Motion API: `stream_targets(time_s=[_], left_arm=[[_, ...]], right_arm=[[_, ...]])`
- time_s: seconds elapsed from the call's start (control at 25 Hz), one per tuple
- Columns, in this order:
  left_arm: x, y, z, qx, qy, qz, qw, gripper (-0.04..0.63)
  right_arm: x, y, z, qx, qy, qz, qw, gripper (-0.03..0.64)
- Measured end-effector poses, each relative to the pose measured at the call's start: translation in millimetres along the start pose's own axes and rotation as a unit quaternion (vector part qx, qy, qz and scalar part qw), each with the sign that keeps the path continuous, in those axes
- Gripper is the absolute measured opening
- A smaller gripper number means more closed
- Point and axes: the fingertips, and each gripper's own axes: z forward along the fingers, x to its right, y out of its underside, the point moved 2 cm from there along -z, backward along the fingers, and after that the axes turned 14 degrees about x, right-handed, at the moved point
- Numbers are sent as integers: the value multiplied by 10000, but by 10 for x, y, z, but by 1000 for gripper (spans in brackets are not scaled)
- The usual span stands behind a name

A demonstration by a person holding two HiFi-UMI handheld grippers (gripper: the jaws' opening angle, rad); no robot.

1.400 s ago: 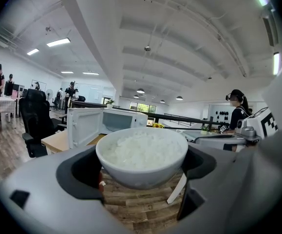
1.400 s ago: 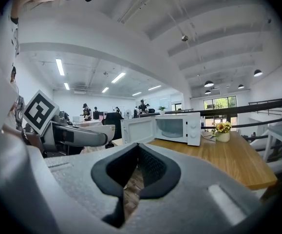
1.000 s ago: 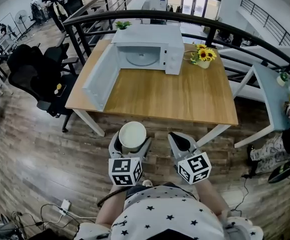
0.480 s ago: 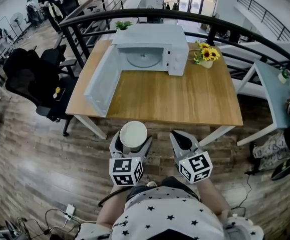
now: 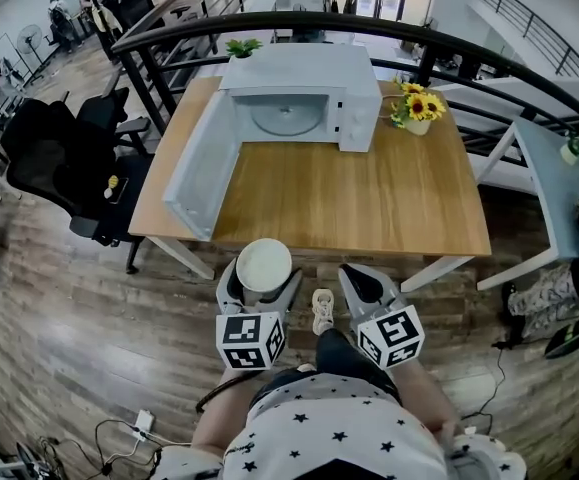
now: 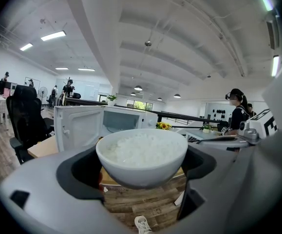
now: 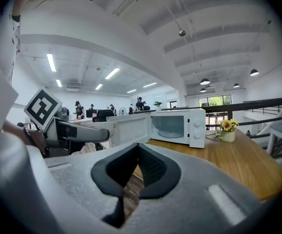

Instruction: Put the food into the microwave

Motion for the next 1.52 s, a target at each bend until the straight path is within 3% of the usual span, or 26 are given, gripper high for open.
stream_targets(time_s=[0.84, 1.52], left_arm=[[-459, -229, 1648, 87, -293, -36, 9995, 480], [-774, -199, 2843, 8, -459, 20, 9989, 479]], right_arm=[[1148, -242, 1451, 83, -359, -103, 9993, 5], [1780, -94, 2347, -188, -664, 50, 9976, 5]])
